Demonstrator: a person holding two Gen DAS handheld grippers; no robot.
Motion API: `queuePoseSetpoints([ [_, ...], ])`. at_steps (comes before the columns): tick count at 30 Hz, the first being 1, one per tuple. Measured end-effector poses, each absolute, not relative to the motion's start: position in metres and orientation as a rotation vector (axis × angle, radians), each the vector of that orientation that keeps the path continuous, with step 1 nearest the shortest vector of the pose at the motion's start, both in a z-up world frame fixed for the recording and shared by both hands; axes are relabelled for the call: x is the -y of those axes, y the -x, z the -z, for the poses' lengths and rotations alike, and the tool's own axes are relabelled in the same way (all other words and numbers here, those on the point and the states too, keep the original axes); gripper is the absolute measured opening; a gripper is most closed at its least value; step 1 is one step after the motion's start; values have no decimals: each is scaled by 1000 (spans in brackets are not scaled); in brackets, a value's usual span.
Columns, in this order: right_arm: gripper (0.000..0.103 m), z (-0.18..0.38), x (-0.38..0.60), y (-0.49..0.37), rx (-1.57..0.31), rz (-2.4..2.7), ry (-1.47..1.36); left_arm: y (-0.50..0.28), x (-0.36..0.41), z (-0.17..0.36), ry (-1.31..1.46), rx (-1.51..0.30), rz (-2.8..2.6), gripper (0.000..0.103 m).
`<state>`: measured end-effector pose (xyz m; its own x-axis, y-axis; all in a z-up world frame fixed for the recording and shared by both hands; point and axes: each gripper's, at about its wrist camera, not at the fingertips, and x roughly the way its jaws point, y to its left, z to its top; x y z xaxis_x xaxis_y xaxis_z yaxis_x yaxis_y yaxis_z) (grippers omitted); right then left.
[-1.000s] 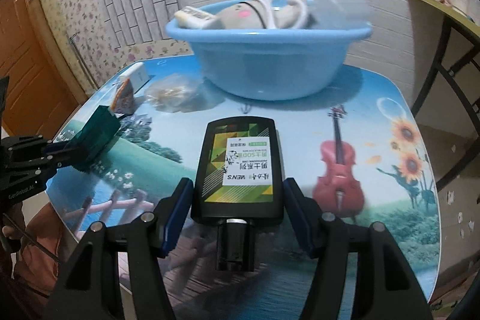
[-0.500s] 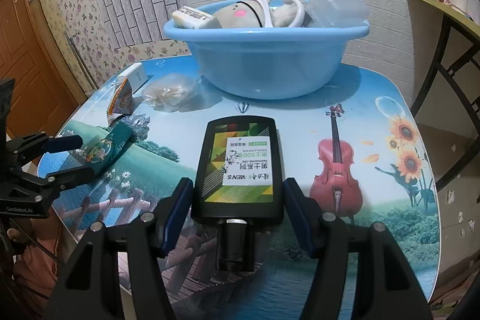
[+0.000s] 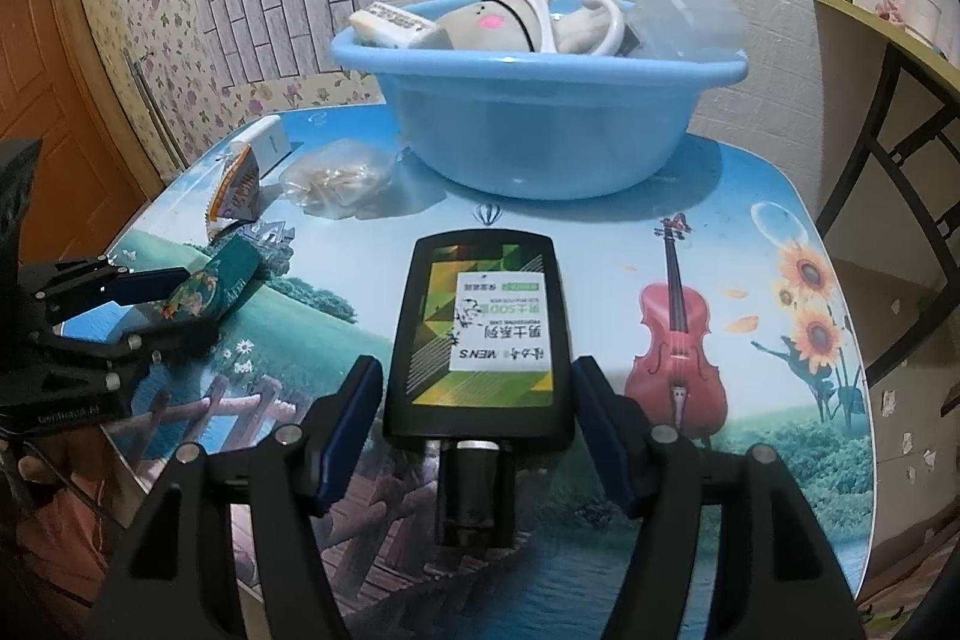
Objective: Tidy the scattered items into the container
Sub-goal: 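Grasp the green snack packet with the left tool, then carry the green packet with the left tool while the right tool carries the black bottle to the basin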
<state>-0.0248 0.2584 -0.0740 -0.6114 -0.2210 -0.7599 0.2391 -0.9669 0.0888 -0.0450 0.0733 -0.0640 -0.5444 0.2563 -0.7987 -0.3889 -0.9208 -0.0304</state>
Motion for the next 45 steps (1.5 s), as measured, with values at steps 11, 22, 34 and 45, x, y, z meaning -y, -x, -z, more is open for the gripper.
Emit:
queuePoseSetpoints([
  [11, 61, 74, -263, 22, 2, 2599, -1197, 40, -76, 47, 1166, -198, -2495, 45],
  [22, 60, 38, -253, 8, -19, 2583, -1010, 39, -78, 14, 1058, -174, -2544, 46],
  [34, 60, 21, -258, 3, 46, 2579, -950, 37, -79, 3, 1026, -169, -2553, 46],
  [45, 60, -24, -261, -6, 56, 2614, -803, 40, -85, -37, 889, -173, -2590, 46],
])
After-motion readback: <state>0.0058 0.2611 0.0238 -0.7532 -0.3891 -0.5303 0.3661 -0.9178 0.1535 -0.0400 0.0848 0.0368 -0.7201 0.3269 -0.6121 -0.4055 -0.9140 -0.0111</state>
